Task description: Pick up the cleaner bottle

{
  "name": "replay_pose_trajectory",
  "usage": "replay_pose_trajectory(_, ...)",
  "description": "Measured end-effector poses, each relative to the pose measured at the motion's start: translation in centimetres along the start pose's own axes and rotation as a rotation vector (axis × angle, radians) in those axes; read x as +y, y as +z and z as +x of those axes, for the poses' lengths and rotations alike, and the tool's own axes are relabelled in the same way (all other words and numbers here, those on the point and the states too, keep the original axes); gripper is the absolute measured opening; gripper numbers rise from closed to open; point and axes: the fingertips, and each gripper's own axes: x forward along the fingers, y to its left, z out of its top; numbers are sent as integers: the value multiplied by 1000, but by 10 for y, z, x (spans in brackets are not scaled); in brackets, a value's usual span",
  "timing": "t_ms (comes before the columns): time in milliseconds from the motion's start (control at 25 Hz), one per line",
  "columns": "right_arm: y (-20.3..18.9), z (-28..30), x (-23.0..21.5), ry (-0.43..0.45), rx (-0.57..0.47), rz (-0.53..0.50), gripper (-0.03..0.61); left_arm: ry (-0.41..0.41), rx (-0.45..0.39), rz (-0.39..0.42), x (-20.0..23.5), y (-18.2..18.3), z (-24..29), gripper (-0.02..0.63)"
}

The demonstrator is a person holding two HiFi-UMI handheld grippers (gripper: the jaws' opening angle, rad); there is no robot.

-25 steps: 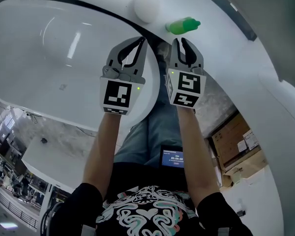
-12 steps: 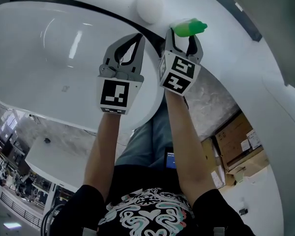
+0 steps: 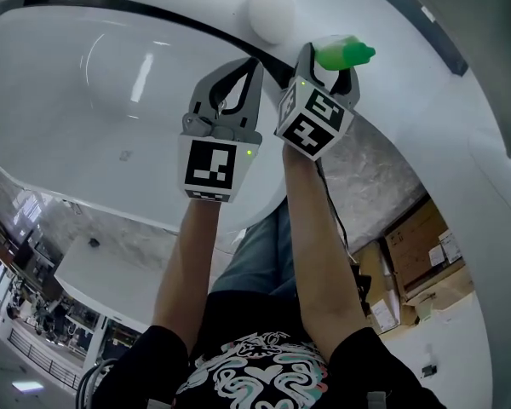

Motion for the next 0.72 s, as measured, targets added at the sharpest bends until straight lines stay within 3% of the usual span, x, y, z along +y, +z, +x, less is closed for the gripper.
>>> replay_pose_trajectory(240, 6, 6, -3, -86, -8, 73, 290, -12, 11, -9, 6, -1, 5, 17)
replay_pose_trajectory(560, 9, 9, -4, -154, -19, 72, 296, 8, 24, -19, 13, -2, 4, 17)
replay_pose_trajectory(720, 6, 12, -6, -124, -22, 56, 296, 8, 29, -32, 14, -3, 6, 17)
